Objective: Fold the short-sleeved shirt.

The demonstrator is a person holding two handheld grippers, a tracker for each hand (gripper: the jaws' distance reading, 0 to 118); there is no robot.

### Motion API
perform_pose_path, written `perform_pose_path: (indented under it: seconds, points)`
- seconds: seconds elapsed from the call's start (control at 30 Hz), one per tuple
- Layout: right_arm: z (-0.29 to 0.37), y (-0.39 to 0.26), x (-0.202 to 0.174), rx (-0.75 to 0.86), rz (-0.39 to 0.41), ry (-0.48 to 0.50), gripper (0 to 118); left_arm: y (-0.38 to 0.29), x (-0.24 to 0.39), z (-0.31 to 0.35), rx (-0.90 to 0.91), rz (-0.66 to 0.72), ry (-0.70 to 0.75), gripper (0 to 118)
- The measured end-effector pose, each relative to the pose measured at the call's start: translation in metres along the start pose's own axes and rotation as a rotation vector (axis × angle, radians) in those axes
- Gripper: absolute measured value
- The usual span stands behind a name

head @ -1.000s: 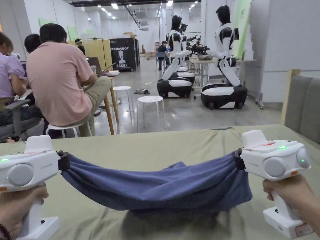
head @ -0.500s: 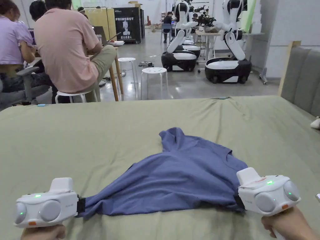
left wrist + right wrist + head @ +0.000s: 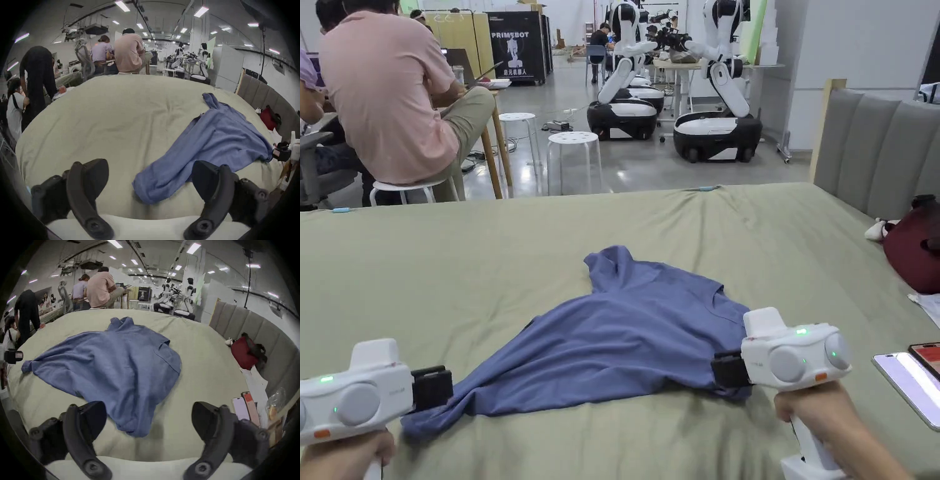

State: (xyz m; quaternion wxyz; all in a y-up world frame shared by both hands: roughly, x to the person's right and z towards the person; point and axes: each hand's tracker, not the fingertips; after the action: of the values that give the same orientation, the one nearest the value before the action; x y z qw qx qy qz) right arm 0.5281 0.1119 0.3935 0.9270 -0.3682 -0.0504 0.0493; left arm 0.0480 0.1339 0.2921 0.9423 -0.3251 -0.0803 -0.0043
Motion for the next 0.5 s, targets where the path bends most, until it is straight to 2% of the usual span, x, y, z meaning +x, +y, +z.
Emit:
perform_pose_path:
  seconds: [0.03,0.1,0.13,0.33,0.37,0.4,0.47,0.5]
  points:
    - [0.003,0.003,-0.001,0.011,0.0,-0.017,92,0.004,0.001,0.004,0.004,0.001,0.007,86]
    - [0.007,0.006,-0.002,0.035,0.001,-0.034,22,0.005,0.003,0.008,0.042,-0.026,0.027,16]
    - [0.009,0.009,-0.005,0.034,-0.007,-0.039,0,0.005,0.004,0.008,0.051,-0.041,0.044,0]
    - [0.012,0.013,-0.008,0.022,0.015,-0.021,0,0.0,0.004,0.005,0.008,-0.012,0.045,0]
    - [0.012,0.013,-0.009,0.021,0.017,-0.015,0,-0.002,0.003,0.002,-0.001,-0.012,0.05,12]
    - [0.011,0.014,-0.011,0.02,0.015,-0.009,0,-0.004,0.003,0.0,-0.011,-0.012,0.056,38]
    - [0.011,0.013,-0.011,0.022,0.003,0.003,0,-0.012,0.002,-0.012,-0.059,-0.017,0.057,103]
    - [0.011,0.013,-0.011,0.022,0.002,0.007,0,-0.014,0.002,-0.015,-0.08,-0.012,0.063,113]
